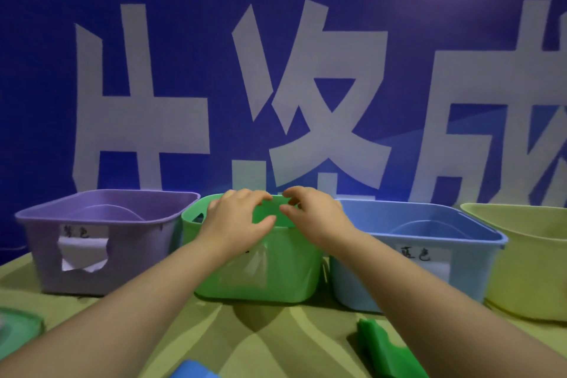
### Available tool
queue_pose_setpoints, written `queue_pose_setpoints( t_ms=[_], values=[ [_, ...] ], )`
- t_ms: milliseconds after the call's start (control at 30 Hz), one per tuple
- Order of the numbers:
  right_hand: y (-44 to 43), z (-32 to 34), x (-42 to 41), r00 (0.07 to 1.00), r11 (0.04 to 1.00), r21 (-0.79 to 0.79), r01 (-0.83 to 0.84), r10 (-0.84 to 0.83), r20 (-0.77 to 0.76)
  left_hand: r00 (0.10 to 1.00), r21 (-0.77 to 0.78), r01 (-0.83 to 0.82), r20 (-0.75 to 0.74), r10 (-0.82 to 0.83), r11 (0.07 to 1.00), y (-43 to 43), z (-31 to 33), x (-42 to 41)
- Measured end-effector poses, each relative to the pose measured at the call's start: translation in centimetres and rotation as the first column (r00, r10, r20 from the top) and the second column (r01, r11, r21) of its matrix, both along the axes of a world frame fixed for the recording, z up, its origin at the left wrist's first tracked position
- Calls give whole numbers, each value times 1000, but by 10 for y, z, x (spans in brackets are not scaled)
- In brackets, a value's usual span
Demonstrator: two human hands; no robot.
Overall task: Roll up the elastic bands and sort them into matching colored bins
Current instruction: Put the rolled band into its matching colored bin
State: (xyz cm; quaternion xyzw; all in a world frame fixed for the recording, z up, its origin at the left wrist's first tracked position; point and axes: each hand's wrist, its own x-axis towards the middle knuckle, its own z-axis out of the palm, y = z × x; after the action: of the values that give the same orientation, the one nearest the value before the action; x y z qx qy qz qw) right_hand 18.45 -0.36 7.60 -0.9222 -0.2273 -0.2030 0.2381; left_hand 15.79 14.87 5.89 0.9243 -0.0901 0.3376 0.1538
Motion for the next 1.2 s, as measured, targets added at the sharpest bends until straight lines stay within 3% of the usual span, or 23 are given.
queue_pose_setpoints(
  t_ms=[200,467,600,800,1000,1200],
  values=[
    [-29,7,-39,998,997,60,-39,36,49,955,-17,196,230,-187,981,-43,-1,-24],
    [-105,18,-91,997,998,60,11,-15,70,914,-109,328,288,-286,939,-124,6,-68],
    [-150,0,-109,999,995,95,34,-36,14,913,-172,377,235,-333,910,-169,-10,-83],
    [-209,-29,-122,996,988,136,79,-75,-38,903,-150,419,173,-394,895,-227,-36,-88],
    [-243,-55,-121,986,974,175,145,-127,-109,906,-140,420,12,-423,897,-264,-53,-85],
    [-259,-72,-111,959,974,20,227,-220,-179,926,-42,313,-210,-315,949,-288,-67,-73]
  ],
)
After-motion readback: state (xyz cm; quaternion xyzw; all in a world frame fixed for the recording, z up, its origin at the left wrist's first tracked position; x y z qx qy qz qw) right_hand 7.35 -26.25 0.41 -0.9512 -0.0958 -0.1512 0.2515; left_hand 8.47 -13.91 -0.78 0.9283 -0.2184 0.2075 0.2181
